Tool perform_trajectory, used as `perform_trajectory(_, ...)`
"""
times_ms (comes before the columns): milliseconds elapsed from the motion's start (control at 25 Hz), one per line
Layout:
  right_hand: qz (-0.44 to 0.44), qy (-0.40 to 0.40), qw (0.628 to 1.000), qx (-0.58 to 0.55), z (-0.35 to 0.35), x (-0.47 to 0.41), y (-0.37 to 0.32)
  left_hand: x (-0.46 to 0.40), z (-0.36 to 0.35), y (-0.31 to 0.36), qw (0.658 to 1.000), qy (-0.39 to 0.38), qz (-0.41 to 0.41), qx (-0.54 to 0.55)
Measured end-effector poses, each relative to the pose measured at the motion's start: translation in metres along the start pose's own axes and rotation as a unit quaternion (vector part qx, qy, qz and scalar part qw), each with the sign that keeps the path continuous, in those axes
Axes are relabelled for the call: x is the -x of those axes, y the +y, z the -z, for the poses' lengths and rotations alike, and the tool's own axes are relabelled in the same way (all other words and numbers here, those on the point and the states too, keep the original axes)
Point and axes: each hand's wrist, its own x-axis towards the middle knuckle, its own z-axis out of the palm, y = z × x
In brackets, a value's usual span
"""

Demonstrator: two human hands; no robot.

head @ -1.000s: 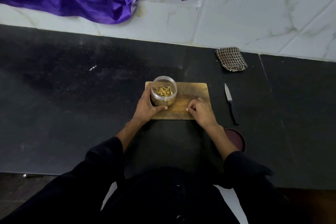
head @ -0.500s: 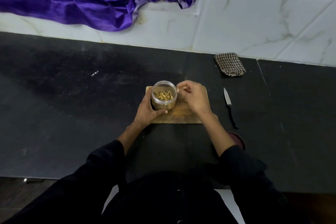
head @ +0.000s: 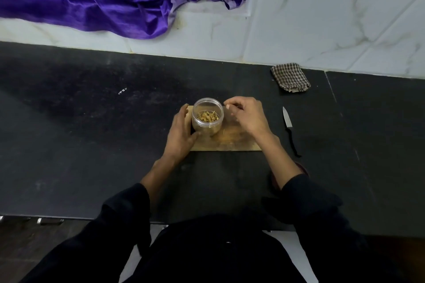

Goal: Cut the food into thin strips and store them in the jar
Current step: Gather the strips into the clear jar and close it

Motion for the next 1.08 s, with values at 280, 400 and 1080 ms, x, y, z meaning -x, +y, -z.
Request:
perform_trajectory(280, -0.111, -0.018, 0.993, 0.046, 0.03, 0.092, 0.069, 0.047, -0.056, 0.051, 0.969, -0.156, -0.177, -0.068)
perform_trajectory(400, -0.166, -0.003, 0.979, 0.116, 0.05, 0.121, 0.096, 0.043, -0.092, 0.061, 0.941, -0.251, -0.182, -0.132)
perform_trajectory(1080, -0.222, -0.082, 0.957, 0.169, 0.058, 0.139, 0.106, 0.052, -0.095, 0.044, 0.947, -0.24, -0.172, -0.129)
